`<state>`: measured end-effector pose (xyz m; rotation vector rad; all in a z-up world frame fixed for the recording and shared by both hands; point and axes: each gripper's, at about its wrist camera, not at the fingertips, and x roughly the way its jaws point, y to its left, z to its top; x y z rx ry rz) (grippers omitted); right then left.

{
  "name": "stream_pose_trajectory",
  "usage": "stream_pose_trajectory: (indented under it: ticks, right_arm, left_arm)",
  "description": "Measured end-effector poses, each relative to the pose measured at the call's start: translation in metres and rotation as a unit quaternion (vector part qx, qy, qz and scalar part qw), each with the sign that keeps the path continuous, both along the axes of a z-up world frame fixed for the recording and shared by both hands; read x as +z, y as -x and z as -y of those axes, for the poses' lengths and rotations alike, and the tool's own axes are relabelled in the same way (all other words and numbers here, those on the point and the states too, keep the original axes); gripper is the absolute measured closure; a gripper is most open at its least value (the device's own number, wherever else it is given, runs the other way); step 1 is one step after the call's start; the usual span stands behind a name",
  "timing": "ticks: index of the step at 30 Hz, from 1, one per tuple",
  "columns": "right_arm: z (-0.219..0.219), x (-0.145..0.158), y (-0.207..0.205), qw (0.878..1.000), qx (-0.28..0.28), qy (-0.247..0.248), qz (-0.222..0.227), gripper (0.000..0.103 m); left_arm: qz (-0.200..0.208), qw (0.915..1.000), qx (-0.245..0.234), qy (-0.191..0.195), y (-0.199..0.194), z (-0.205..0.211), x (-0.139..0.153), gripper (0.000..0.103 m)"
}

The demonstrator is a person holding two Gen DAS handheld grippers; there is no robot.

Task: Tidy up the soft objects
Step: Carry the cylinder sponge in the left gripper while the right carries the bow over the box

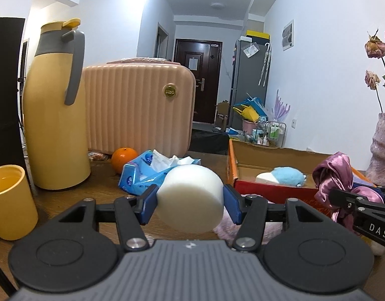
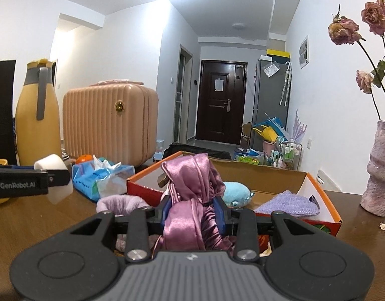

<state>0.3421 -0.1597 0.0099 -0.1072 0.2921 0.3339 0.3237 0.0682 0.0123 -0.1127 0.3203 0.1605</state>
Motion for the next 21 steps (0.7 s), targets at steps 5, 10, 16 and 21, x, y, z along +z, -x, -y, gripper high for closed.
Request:
stream_pose_trajectory:
  ticks: [5,10,16,21]
  right_arm:
    - [0.005,0.004,0.000,1.000,-0.005,-0.009,0.004,0.069]
    - [0.010,0.008,-0.001,1.000,-0.010,-0.017,0.008,0.069]
    - [0.016,0.012,-0.005,0.999,-0.018,-0.026,0.011,0.069]
    - [0.022,0.014,-0.009,0.999,-0.027,-0.033,0.013,0.069]
  left_arm:
    - [0.005,1.0000,0.000,0.006,-0.003,0.009,0.003,0.046]
    - [0.009,0.9999,-0.001,0.013,-0.006,0.015,0.007,0.046]
    - [0.015,0.9996,-0.005,0.022,-0.011,0.025,0.011,0.046]
    - [0.020,0.9994,-0.008,0.027,-0.018,0.034,0.014,0.046]
